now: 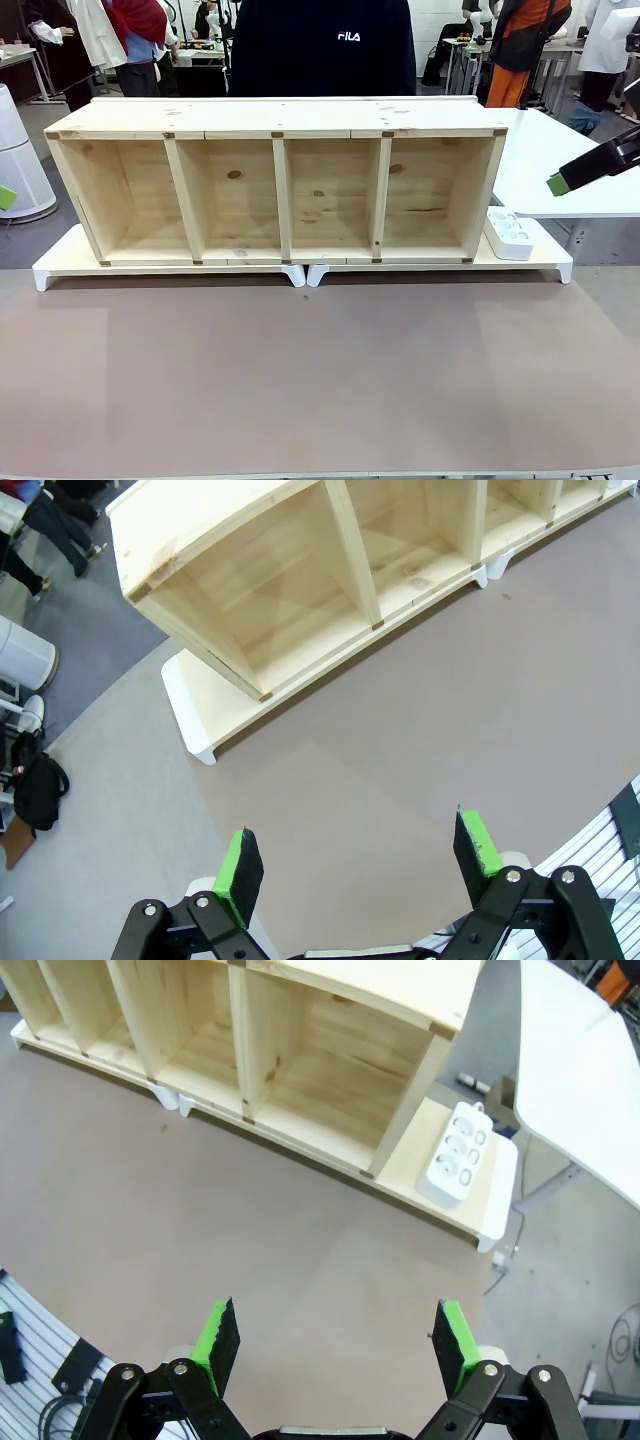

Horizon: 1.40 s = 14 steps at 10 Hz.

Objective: Perform cable management.
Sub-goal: When the cord part of the Power Cable appears at the lower middle area of the table and stops, grasp the cord part of the Power Cable.

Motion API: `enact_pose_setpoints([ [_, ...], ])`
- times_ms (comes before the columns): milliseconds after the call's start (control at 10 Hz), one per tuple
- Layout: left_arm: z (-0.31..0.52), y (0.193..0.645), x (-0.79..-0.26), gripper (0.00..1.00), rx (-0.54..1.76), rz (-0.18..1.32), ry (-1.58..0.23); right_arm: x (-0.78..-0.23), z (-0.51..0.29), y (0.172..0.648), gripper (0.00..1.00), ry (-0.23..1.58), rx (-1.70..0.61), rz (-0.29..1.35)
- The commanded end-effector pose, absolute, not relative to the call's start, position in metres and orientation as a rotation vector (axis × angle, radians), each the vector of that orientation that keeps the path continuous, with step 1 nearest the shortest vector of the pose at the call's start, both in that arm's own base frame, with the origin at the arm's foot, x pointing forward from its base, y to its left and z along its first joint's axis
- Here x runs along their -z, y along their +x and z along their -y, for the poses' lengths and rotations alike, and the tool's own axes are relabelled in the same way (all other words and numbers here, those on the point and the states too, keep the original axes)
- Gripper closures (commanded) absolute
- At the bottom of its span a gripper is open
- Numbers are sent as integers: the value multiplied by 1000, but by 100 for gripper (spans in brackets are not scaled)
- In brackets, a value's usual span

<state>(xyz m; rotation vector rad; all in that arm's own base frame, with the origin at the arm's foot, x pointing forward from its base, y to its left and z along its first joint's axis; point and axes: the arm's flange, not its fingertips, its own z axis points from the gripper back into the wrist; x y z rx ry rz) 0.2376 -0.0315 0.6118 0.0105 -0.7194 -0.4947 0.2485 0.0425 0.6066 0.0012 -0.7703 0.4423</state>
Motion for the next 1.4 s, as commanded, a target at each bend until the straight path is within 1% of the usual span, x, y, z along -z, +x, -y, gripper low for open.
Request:
enact_pose_setpoints([
  [0,31,237,-612,0,494,722,11,-606,-42,249,0,-2,-438,768],
  [1300,31,237,-612,0,494,722,11,-606,-42,249,0,-2,-438,768],
])
